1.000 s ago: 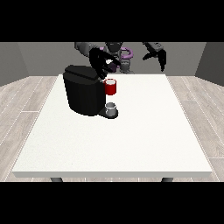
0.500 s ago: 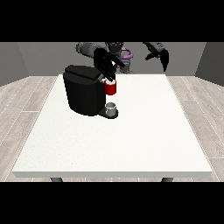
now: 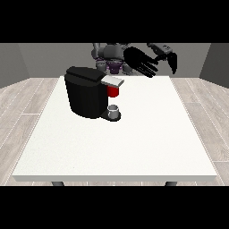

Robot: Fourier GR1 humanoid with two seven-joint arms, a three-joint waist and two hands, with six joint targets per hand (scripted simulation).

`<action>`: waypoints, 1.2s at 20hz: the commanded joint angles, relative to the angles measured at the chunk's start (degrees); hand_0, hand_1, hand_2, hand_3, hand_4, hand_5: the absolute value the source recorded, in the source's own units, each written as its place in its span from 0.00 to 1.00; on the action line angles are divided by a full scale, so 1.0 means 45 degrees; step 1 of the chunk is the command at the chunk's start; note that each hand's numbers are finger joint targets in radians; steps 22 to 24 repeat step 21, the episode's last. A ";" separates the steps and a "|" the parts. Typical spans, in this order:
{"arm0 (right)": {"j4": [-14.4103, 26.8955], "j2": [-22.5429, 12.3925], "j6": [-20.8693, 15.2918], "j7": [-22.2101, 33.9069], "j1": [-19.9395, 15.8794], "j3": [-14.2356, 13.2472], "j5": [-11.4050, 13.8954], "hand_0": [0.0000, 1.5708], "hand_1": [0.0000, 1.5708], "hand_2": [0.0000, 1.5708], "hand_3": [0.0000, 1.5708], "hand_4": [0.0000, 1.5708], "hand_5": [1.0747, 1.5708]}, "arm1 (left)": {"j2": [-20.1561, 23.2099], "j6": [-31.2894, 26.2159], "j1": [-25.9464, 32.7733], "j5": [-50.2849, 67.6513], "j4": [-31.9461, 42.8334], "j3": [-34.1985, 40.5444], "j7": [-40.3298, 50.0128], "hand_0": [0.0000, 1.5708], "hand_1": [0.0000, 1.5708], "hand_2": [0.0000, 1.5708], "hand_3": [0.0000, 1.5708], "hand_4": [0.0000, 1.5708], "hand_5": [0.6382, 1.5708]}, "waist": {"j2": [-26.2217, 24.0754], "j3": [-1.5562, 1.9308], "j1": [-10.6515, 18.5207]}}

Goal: Insert the coffee pod into the coffee machine and close the lid

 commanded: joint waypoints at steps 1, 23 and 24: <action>-0.0242 0.1117 -0.0226 -0.1232 -0.1034 0.0561 -0.0173 0.00 0.00 0.00 0.00 0.00 1.00 | -0.0031 0.0017 -0.0791 0.0040 0.0049 0.0020 0.0196 0.00 0.00 0.00 0.00 0.13 1.00 | 0.0650 -0.0292 0.0470; 0.0645 0.4361 0.0788 -0.5329 0.0885 0.2300 -0.0925 0.00 0.00 0.00 0.00 0.17 1.00 | 0.0450 0.0558 0.2078 0.0289 0.0421 0.1139 -0.0360 0.00 0.00 0.00 0.00 0.17 1.00 | -0.1748 -0.0293 -0.3048; 0.0645 0.4361 0.0788 -0.5329 0.0885 0.2300 -0.0925 0.00 0.00 0.00 0.00 0.17 1.00 | 0.0450 0.0558 0.2078 0.0289 0.0421 0.1139 -0.0360 0.00 0.00 0.00 0.00 0.17 1.00 | -0.1748 -0.0293 -0.3048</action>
